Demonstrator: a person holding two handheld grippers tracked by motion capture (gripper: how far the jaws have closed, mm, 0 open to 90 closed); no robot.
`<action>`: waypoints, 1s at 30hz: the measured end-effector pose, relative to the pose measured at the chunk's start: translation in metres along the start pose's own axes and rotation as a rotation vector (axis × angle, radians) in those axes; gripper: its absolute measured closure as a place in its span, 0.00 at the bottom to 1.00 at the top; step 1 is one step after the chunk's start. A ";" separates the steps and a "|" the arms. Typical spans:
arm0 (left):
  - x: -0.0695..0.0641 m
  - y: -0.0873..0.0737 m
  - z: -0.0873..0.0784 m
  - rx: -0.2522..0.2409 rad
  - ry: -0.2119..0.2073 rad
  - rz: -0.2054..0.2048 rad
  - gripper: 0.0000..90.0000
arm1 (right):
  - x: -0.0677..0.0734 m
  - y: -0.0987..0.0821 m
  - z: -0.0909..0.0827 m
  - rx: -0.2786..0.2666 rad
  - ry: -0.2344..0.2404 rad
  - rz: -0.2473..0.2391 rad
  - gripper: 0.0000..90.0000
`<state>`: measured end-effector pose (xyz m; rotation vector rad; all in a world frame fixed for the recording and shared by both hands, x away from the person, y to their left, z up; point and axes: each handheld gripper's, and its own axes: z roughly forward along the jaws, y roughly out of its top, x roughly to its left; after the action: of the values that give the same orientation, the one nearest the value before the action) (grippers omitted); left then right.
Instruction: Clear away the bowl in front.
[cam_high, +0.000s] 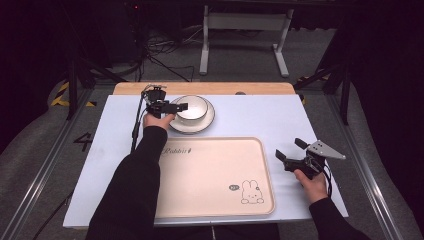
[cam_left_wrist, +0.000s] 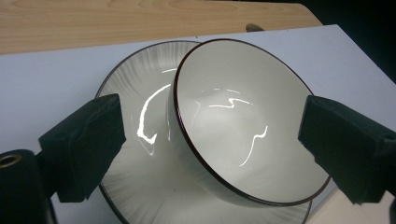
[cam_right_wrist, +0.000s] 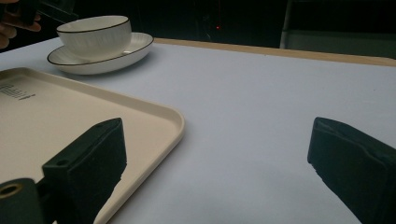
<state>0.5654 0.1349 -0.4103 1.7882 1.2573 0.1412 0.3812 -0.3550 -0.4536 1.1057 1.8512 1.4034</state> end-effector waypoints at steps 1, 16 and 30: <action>0.000 0.000 0.001 0.006 -0.004 -0.011 0.10 | 0.000 0.000 0.000 0.000 0.000 0.000 0.06; 0.001 -0.004 0.024 0.118 0.109 -0.050 0.18 | 0.000 0.000 0.000 0.000 0.001 0.002 0.06; -0.001 -0.005 0.028 0.141 0.150 -0.074 0.46 | 0.000 0.000 0.000 0.000 0.003 0.001 0.06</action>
<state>0.5770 0.1173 -0.4292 1.8762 1.4701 0.1499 0.3813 -0.3555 -0.4536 1.1053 1.8522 1.4064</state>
